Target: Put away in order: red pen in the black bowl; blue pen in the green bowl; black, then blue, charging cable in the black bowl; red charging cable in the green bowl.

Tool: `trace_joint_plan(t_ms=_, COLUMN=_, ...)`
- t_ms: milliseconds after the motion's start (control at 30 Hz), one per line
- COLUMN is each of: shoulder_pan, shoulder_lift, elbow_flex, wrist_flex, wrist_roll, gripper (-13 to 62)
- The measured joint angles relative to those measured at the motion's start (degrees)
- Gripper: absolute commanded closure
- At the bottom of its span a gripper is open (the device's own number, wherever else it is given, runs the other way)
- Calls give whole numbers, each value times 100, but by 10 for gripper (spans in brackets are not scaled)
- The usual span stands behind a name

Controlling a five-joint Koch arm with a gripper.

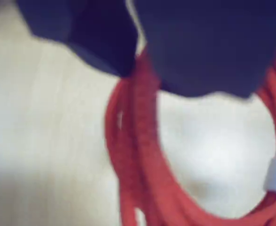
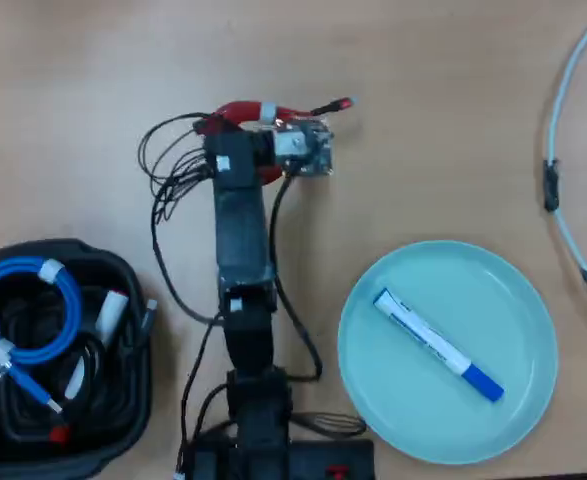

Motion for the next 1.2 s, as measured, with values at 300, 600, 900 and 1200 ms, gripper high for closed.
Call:
trace_joint_plan(t_ms=300, shoulder_pan=1652, shoulder_lift=1731, elbow_flex=1907, wrist_flex=97, wrist_roll=378, gripper=562)
trace_joint_plan(t_ms=600, shoulder_pan=3612, shoulder_lift=2435, elbow_flex=2804, wrist_flex=105, wrist_roll=360, gripper=562)
trace_joint_plan(t_ms=900, shoulder_pan=5959, shoulder_lift=2461, elbow_flex=3577, wrist_flex=97, wrist_roll=-448, gripper=562)
trace_joint_plan(t_ms=1200, shoulder_pan=6530, shoulder_lift=2399, elbow_flex=4034, wrist_flex=-185, wrist_roll=-457, gripper=562)
